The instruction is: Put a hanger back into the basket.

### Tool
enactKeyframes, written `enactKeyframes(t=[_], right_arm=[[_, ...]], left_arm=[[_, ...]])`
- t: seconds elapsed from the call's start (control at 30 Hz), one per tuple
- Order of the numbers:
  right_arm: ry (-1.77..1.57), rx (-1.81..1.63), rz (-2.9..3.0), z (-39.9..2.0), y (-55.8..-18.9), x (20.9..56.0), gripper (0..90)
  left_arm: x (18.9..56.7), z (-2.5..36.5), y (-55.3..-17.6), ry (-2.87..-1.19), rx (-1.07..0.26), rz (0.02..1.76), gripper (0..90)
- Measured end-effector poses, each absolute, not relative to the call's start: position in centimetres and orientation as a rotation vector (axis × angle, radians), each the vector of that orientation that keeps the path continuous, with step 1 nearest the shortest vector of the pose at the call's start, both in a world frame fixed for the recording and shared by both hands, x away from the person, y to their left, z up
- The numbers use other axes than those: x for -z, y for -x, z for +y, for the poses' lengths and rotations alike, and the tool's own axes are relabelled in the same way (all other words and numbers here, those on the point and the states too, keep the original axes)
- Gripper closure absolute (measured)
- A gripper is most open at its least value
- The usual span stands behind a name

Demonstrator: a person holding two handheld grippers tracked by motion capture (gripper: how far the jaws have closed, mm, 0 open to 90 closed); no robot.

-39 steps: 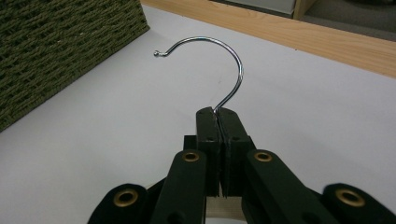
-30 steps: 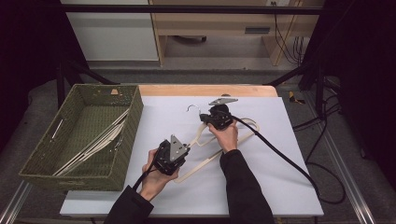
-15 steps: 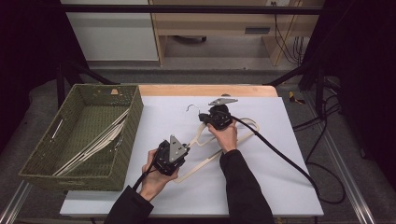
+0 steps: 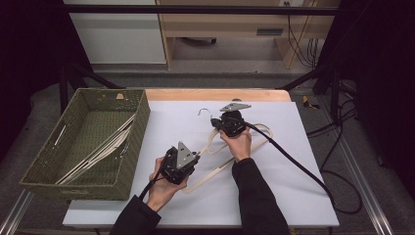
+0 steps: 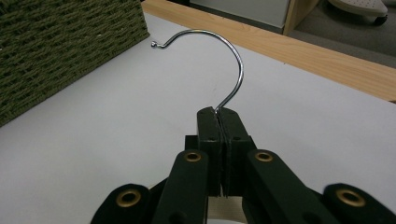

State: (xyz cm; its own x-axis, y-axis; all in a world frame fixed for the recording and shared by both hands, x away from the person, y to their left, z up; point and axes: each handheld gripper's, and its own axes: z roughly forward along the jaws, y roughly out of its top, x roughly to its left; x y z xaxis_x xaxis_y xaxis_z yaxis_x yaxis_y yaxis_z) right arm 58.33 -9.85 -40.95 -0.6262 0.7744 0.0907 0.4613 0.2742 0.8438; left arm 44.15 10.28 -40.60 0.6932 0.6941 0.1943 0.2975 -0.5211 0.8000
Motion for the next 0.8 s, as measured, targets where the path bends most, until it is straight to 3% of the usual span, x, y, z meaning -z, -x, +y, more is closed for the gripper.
enactKeyframes(t=[0.23,0.4,0.47,0.6,0.8], right_arm=[[-1.080,-1.283,2.187,-10.3,-57.5,40.4,89.4],[-1.045,-1.296,2.181,-10.5,-56.8,40.4,89.4],[-1.035,-1.299,2.174,-10.6,-56.5,40.8,89.4],[-1.011,-1.317,2.161,-10.8,-56.1,40.9,89.3],[-0.993,-1.344,2.148,-11.1,-55.7,40.8,89.3]], left_arm=[[40.6,10.2,-44.3,-2.130,-0.606,0.735,76.6],[40.3,10.4,-45.4,-2.075,-0.542,0.778,61.4],[40.5,10.4,-46.8,-2.047,-0.487,0.810,48.3],[41.1,9.9,-48.7,-2.032,-0.423,0.838,40.2],[42.3,8.1,-52.1,-2.055,-0.301,0.865,47.6]])
